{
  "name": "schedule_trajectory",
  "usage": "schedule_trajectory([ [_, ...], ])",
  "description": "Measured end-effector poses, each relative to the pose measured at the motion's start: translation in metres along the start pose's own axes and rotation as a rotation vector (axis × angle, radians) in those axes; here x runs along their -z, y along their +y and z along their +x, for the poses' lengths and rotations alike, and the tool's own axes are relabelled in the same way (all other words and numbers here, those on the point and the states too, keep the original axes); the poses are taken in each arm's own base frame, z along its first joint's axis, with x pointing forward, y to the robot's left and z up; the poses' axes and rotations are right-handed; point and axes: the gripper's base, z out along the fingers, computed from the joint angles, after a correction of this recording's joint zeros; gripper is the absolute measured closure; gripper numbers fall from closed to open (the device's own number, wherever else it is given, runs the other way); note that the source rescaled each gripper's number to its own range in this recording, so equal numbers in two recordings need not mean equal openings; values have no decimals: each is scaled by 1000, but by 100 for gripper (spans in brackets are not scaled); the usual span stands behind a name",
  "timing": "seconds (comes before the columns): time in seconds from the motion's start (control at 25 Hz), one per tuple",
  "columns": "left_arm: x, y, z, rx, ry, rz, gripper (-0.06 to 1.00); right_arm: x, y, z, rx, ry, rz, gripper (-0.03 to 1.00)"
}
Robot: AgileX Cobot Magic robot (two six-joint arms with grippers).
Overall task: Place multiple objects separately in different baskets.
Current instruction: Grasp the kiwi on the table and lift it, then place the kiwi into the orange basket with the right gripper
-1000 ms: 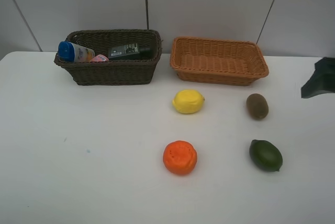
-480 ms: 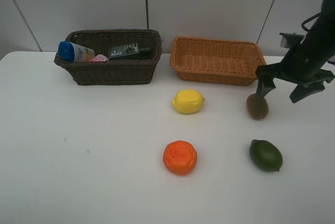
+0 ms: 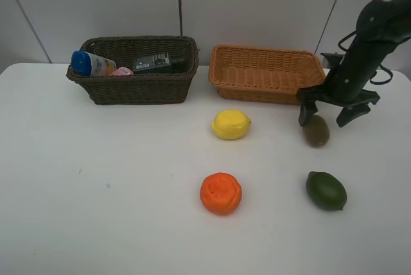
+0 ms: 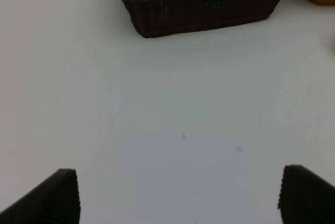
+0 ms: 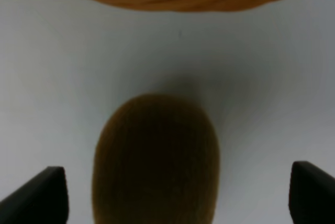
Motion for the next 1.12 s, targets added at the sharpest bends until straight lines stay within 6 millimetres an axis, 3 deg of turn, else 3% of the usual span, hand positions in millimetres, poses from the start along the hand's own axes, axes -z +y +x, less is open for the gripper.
schedule_trajectory([
  [0.24, 0, 0, 0, 0, 0, 0, -3, -26, 0, 0, 2, 50, -1, -3],
  [0.44, 0, 0, 0, 0, 0, 0, -3, -30, 0, -1, 5, 60, -1, -2],
  [0.48, 0, 0, 0, -1, 0, 0, -3, -30, 0, -1, 5, 60, -1, 6],
  [0.52, 0, 0, 0, -2, 0, 0, -3, -30, 0, -1, 6, 60, 0, 20],
  [0.6, 0, 0, 0, -2, 0, 0, -3, -31, 0, -1, 6, 61, 0, 66],
  [0.64, 0, 0, 0, -2, 0, 0, -3, -31, 0, -1, 7, 62, 1, 97],
  [0.88, 0, 0, 0, -3, 0, 0, -3, -22, -2, 3, 32, 150, 14, 94],
  [0.96, 0, 0, 0, -3, 0, 0, -3, -4, -2, -2, 34, 133, 15, 94],
  [1.12, 0, 0, 0, -3, 0, 0, -3, 49, 0, -23, 21, -26, 2, 94],
])
